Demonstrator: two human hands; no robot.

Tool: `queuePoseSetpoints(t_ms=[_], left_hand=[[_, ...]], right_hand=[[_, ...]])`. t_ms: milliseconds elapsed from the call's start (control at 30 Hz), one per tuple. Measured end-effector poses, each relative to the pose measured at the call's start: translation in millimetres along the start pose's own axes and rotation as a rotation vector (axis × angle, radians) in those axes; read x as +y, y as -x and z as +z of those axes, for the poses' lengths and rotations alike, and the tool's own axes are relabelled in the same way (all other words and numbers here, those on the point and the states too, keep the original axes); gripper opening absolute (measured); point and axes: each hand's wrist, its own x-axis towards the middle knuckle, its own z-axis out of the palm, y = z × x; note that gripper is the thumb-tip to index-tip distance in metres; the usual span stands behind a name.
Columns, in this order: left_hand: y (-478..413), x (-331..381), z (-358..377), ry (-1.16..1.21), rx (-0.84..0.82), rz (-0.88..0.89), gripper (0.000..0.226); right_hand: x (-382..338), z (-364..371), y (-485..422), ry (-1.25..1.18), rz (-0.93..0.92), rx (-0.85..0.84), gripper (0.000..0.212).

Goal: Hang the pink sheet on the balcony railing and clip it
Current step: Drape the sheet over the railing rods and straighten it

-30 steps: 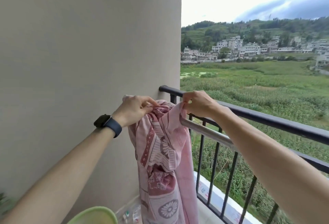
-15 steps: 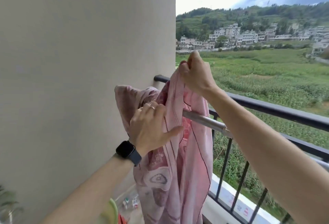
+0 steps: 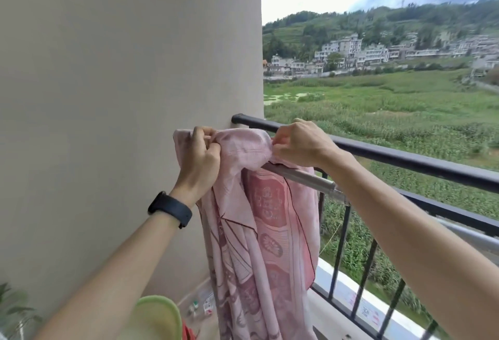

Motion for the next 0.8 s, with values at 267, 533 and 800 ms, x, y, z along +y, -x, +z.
queuePoseSetpoints(t_ms=[267,533,800], left_hand=[[21,11,15,-0.646,-0.206,0.414,0.085],[20,21,0,-0.95,0.036,0.642,0.045],[49,63,24,-0.858,0.064,0.721,0.027]], right_hand=[[-9,31,18,0.14,0.009,-0.05,0.042],[2,-10,27,0.265,0.042,0.308,0.022],[23,-64,69,0.323,0.166,0.221,0.015]])
